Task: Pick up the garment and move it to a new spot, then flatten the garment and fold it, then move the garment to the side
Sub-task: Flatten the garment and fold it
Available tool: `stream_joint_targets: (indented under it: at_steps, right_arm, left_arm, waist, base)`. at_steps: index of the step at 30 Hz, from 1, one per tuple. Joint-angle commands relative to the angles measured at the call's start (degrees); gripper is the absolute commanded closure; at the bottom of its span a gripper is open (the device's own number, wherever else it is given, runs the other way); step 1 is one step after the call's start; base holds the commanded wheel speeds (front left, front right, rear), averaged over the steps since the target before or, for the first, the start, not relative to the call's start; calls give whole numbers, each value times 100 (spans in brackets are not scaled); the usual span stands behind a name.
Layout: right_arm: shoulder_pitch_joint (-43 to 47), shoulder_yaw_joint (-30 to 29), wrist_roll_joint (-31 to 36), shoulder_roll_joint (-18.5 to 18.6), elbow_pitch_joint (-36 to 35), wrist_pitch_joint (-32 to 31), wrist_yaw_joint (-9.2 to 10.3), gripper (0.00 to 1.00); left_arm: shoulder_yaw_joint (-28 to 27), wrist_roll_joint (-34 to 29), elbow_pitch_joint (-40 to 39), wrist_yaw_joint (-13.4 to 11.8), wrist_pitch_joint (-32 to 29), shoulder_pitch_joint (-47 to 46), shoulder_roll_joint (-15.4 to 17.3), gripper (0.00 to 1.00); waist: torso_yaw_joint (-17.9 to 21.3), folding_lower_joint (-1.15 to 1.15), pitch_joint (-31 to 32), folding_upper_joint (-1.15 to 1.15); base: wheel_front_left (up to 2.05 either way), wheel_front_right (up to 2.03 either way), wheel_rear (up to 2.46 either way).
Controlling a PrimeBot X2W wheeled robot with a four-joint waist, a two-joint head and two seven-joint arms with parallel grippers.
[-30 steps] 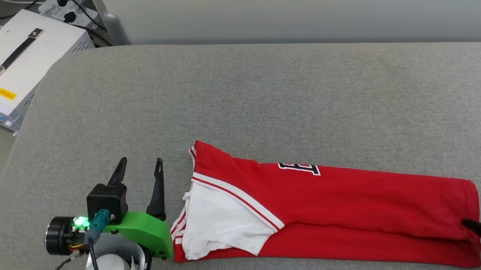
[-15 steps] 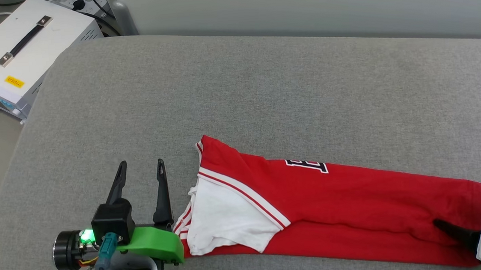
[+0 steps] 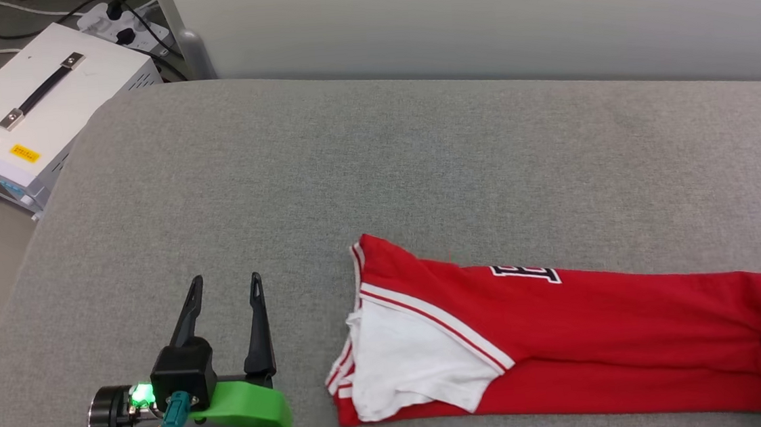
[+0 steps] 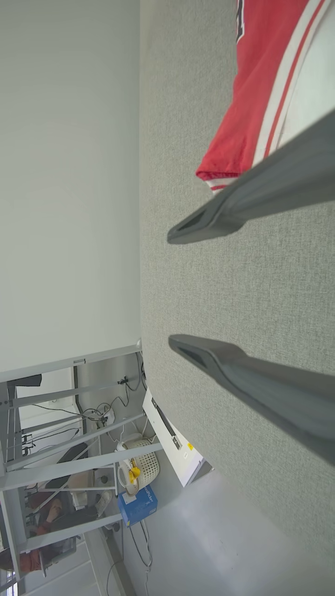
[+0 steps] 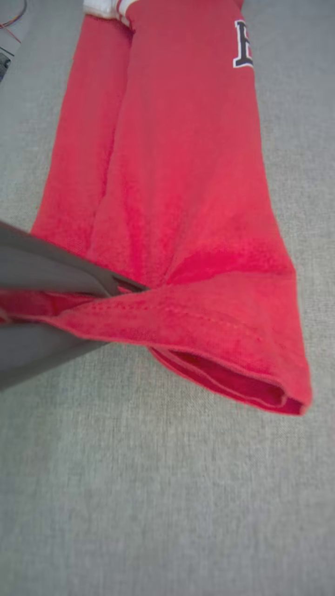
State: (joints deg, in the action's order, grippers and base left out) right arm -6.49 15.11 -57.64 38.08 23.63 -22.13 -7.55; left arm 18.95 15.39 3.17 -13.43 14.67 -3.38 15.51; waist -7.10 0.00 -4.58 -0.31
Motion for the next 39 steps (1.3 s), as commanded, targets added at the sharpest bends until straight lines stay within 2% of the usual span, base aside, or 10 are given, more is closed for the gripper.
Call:
stream_joint_targets:
  at_steps: [1,5,11,18,23,30,31,39]
  right_arm:
    - [16,-78,25,131,73,44,6,100]
    - [120,-148,142,396,31,50,6,100]
    - [322,-69,96,507,-864,-111,6,100]
    - [373,79,111,315,-2135,-459,6,100]
    - [26,563,460,-30,-2659,-871,6,100]
    - [-848,1533,951,-619,-2494,-1094,6,100]
    - [-1120,1842,1038,-791,-2321,-1098,6,100]
    - [-2123,2725,1233,-1511,-1341,-786,6,100]
  left_arm:
    - [-72,-90,24,64,32,117,-63,0]
    - [-269,-209,104,248,32,204,-182,0]
    - [-568,-362,201,459,32,350,-348,0]
    - [-784,-513,251,648,32,425,-546,0]
    - [-891,-625,304,790,32,389,-685,0]
    - [-985,-761,380,961,32,229,-879,0]
    - [-1012,-792,395,997,33,198,-923,0]
    - [-1121,-897,436,1107,33,65,-1059,0]
  waist:
    - [32,0,47,31]
    - [45,0,121,31]
    - [73,0,225,31]
    - [18,0,252,31]
    - [-43,0,169,31]
    - [-186,0,-28,31]
    - [-224,0,-77,31]
    - [-355,0,-278,31]
  base:
    - [0,0,0]
    - [0,0,0]
    - [0,0,0]
    - [0,0,0]
    - [0,0,0]
    - [0,0,0]
    - [0,0,0]
    - [0,0,0]
